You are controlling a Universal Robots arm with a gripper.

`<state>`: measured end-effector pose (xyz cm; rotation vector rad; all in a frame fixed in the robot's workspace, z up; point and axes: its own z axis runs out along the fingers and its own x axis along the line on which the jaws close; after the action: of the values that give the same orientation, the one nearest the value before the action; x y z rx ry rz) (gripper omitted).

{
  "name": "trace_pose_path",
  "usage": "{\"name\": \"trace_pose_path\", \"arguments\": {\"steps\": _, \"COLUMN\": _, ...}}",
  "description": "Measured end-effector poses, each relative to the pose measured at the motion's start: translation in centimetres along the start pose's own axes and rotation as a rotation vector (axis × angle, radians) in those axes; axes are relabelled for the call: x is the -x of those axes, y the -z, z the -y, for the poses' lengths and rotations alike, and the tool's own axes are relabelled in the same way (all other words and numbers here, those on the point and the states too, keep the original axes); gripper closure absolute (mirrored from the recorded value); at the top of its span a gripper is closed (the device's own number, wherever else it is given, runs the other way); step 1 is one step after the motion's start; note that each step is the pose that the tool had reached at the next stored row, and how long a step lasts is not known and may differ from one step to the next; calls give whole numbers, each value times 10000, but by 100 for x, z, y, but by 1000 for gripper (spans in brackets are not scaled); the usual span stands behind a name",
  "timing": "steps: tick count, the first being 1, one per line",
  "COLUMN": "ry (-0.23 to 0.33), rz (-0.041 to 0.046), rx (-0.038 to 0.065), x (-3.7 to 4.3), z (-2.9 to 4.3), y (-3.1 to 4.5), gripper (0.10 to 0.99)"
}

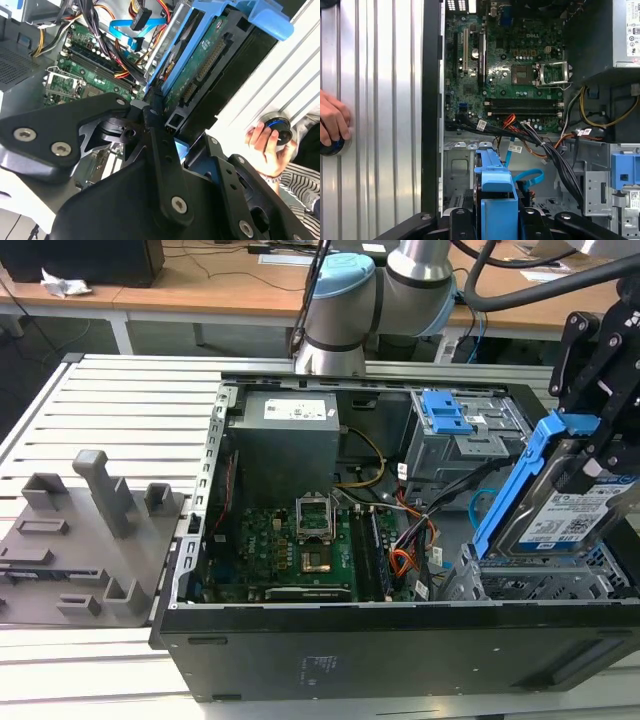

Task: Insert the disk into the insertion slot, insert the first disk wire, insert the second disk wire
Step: 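Insert the disk into the insertion slot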

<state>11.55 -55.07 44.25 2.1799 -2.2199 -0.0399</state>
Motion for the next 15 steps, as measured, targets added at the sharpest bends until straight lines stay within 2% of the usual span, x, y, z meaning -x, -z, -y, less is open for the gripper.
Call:
{"name": "trace_pose_path", "arguments": {"steps": 4, "ry": 0, "rz": 2, "rx": -1, "x": 0, "z": 3, "y": -51, "gripper": 722}}
{"name": "trace_pose_path", "arguments": {"steps": 15, "ry": 0, "rz": 1, "rx": 0, "x": 1, "z": 12, "y": -258, "gripper": 722}}
